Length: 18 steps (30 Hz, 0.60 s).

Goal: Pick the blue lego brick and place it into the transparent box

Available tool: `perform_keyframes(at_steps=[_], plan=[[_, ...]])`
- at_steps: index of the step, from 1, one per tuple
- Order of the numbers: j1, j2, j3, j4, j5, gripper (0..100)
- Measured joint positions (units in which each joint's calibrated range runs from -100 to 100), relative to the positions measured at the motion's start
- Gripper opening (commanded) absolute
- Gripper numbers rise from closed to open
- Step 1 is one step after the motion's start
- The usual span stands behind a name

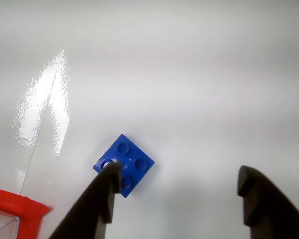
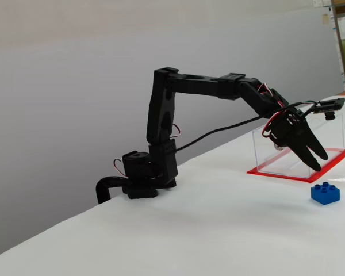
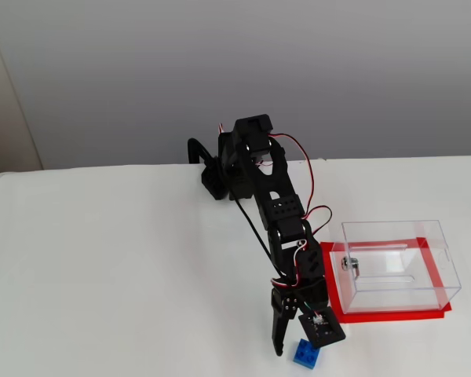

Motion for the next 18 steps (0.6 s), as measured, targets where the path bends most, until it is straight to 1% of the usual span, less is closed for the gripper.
perform_keyframes(at_steps=[13,18], plan=[[-2.56,0.0,0.18,0.09,13.39,26],[-2.24,0.08,0.18,0.17,16.02,26]])
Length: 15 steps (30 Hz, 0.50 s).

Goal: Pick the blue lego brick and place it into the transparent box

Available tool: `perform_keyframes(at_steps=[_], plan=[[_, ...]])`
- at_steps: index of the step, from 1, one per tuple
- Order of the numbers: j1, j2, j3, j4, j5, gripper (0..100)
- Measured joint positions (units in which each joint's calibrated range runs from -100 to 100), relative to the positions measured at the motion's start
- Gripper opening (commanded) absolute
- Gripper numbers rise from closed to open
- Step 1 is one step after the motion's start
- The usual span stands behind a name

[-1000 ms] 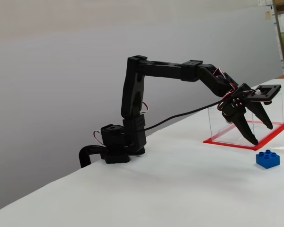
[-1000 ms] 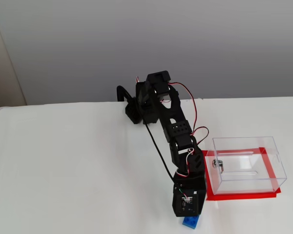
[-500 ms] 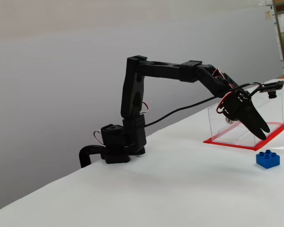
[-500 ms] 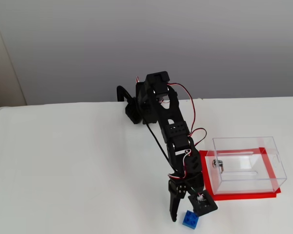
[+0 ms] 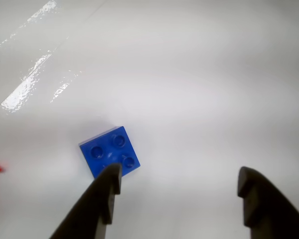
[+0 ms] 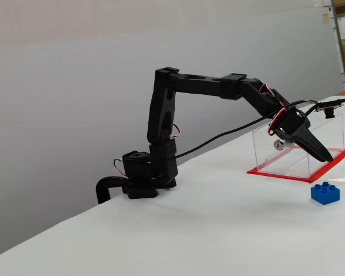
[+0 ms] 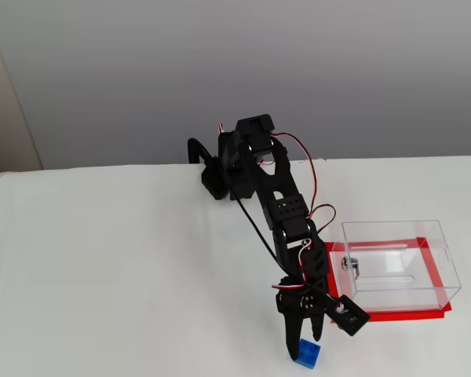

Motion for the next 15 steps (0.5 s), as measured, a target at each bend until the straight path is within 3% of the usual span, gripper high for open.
perform_keyframes(at_steps=[15], plan=[[0.21,3.21,-0.09,0.09,0.93,26]])
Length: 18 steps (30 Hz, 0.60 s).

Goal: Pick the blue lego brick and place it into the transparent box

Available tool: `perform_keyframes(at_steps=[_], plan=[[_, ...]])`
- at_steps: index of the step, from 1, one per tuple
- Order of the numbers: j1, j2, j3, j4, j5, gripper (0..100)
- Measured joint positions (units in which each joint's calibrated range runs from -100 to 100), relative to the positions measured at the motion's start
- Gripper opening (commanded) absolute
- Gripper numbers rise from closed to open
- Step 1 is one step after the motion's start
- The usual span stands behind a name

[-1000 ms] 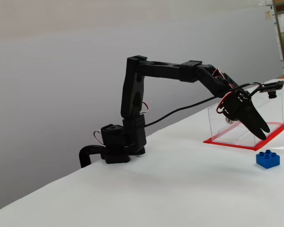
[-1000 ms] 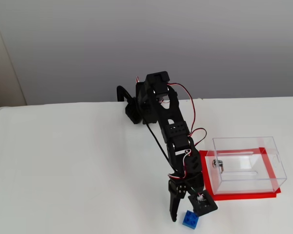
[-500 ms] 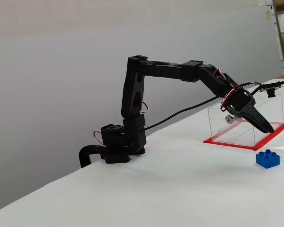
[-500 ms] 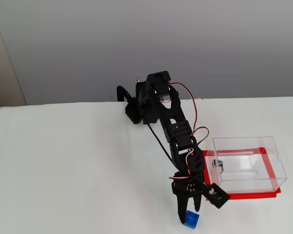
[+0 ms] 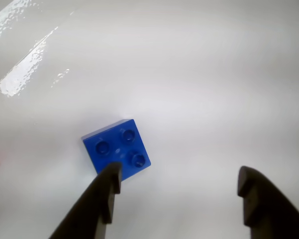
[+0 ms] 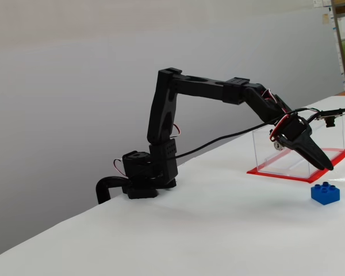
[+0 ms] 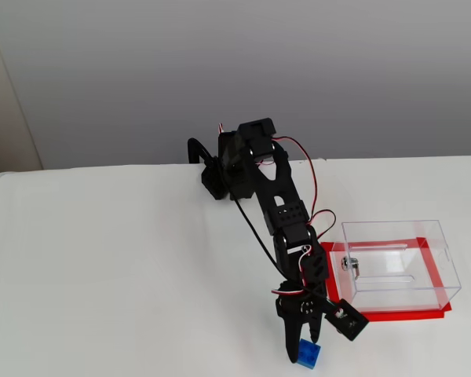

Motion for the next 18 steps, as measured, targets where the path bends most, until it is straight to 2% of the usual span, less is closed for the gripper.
perform_keyframes(at_steps=[18], plan=[[-1.82,2.2,0.0,1.89,-0.78,26]])
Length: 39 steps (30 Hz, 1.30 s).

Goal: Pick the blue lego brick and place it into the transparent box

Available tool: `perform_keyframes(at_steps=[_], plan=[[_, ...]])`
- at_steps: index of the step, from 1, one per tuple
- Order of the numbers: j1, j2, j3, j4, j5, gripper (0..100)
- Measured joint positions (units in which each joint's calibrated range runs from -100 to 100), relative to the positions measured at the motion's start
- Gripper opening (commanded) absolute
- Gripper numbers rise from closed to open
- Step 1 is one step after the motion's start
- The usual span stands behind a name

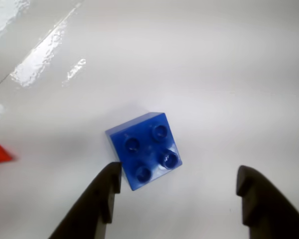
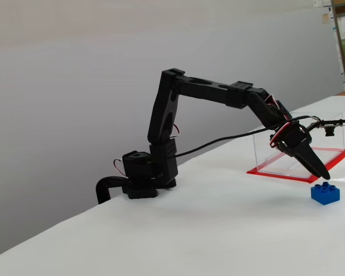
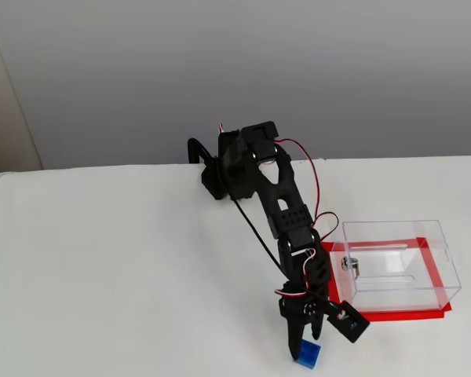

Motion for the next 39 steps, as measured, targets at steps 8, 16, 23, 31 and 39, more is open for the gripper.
perform_keyframes(at_steps=[8,16,23,31,39], plan=[[0.32,1.61,-0.09,0.0,-2.3,27],[0.32,1.86,-0.79,0.09,-3.37,31],[0.21,2.37,-0.79,0.09,-3.37,31],[1.07,6.68,-5.91,0.09,-3.47,31],[1.28,7.44,-6.35,0.09,-3.52,31]])
